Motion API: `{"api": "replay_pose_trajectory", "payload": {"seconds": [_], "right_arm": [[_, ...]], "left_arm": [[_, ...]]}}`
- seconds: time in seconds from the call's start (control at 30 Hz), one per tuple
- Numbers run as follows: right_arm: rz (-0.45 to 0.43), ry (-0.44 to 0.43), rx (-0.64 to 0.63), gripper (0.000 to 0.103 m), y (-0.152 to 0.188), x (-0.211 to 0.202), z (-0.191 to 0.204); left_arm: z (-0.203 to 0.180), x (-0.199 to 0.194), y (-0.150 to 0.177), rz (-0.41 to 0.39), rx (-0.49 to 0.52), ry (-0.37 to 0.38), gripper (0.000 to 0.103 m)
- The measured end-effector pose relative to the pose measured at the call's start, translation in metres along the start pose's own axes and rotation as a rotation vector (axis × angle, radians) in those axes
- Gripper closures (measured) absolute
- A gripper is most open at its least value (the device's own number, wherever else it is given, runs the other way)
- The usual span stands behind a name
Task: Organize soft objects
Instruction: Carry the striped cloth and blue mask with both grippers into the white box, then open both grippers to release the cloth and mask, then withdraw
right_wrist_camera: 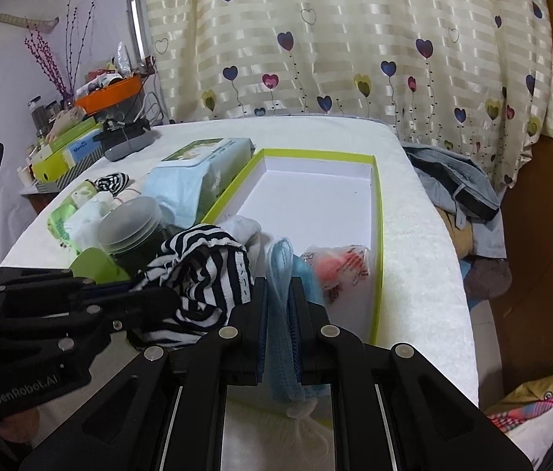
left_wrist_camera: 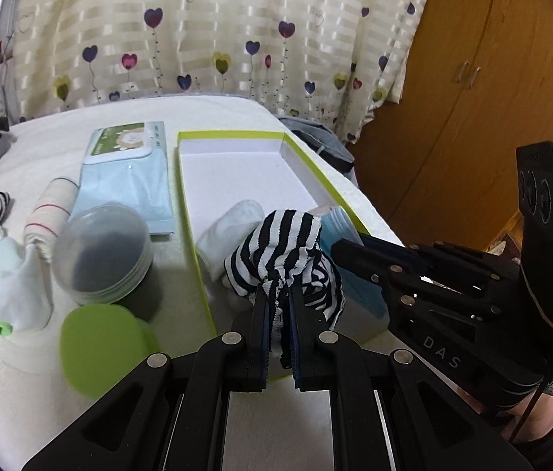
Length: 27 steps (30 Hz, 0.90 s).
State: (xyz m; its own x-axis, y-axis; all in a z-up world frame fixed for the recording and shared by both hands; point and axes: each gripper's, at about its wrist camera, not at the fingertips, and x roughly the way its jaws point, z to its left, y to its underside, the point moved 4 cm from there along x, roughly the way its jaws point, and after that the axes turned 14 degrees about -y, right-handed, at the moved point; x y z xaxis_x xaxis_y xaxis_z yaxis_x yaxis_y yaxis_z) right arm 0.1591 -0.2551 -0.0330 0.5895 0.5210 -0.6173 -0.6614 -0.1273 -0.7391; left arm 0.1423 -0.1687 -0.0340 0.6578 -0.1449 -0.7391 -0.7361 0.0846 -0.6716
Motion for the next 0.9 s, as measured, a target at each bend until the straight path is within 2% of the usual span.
{"api": "replay_pose_trajectory", "payload": {"seconds": [0.43, 0.5, 0.6, 0.73, 0.9], "right_arm": [[-0.016, -0.034, 0.043, 0.092, -0.022, 0.014, -0.021], [-0.006, -0.050, 0.050, 0.087, -0.020, 0.015, -0.020], [-0.010, -0.030, 0.048, 0.084, -0.017, 0.010, -0.017], [-0.029, -0.006, 0.030, 0.066, -0.017, -0.003, -0.010], [-0.044, 0.030, 0.030, 0.065, -0.013, -0.018, -0.005]], "left_arm": [[0.000, 0.023, -0.021, 0.002, -0.010, -0.035, 0.095], [-0.002, 0.022, -0.021, 0.001, -0.002, -0.030, 0.095], [-0.004, 0.017, -0.021, -0.015, 0.007, -0.017, 0.092], [-0.002, 0.008, -0.020, -0.032, 0.005, -0.011, 0.086], [-0.003, -0.004, -0.016, -0.050, 0.011, 0.004, 0.081]]}}
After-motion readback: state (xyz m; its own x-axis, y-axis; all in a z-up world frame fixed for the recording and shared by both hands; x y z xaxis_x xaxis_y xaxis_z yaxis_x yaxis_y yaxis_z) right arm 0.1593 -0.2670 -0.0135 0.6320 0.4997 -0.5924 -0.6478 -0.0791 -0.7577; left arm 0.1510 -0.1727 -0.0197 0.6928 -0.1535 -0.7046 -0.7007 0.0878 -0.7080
